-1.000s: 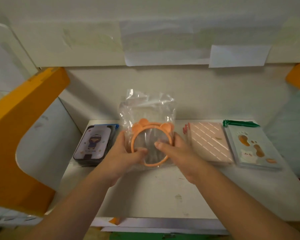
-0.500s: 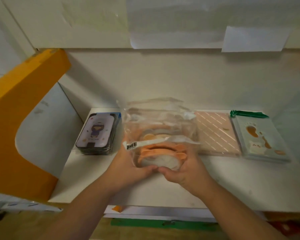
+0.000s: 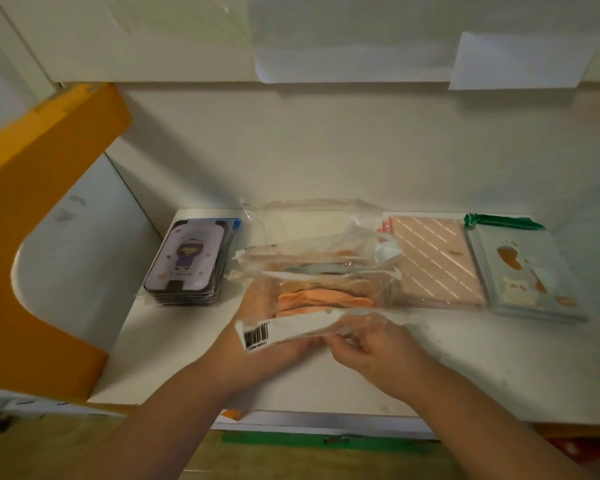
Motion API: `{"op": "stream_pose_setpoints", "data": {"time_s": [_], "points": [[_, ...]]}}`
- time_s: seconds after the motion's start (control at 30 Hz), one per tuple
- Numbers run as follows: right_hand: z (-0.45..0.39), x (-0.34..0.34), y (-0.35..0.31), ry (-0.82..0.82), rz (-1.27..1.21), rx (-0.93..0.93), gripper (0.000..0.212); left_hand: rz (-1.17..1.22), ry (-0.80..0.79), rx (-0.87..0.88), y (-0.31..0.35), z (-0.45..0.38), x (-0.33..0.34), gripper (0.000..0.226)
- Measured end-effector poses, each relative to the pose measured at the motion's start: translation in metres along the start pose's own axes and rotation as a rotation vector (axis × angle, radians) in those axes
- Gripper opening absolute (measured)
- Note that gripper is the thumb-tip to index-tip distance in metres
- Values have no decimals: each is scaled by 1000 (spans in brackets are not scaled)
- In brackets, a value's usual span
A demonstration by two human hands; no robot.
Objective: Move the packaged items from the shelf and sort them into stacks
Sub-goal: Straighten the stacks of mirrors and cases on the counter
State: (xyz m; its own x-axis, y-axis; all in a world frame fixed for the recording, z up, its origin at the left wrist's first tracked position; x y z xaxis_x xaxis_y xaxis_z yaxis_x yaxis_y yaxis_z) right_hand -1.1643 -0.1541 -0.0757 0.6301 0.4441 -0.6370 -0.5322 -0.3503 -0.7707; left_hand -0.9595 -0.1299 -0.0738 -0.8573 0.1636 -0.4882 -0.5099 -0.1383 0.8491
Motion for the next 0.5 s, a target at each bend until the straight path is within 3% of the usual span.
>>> {"op": "stream_pose_setpoints", "data": {"time_s": [0.03, 0.1, 0.13, 0.2, 0.33, 0.43, 0.5], "points": [[0, -3, -5, 13, -1, -13, 28, 37, -27, -67, -8, 2, 0, 73], [1, -8, -9, 81, -101, -47, 12, 77, -25, -75, -6, 5, 1, 43], [1, -9, -4, 127, -176, -73, 27, 22, 44, -27, -1, 7, 1, 32], [2, -11, 0, 203, -246, -93, 49, -43, 142, 62, 13, 9, -2, 32], [4, -9, 6, 207, -292, -58, 80, 47, 87, 50, 18, 9, -5, 31], [5, -13, -1, 187, -325, -121, 85, 153, 8, -65, 19, 6, -5, 59], [1, -20, -10, 147, -404, -170, 78, 95, 3, -93, 19, 10, -4, 57]]}}
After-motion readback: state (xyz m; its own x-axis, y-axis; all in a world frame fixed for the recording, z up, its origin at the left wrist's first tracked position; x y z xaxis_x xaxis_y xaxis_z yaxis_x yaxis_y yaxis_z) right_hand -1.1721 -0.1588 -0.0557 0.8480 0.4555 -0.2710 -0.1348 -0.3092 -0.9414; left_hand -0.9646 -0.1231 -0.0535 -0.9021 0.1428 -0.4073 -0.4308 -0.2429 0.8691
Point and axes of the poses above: each hand's wrist, its own z-axis away from the middle knuckle, its own x-axis out of the palm, y = z × x, the point moved 1 cm from there along -z, towards the middle knuckle, and after that the axes turned 7 degrees about -x, right-handed, at the moved point
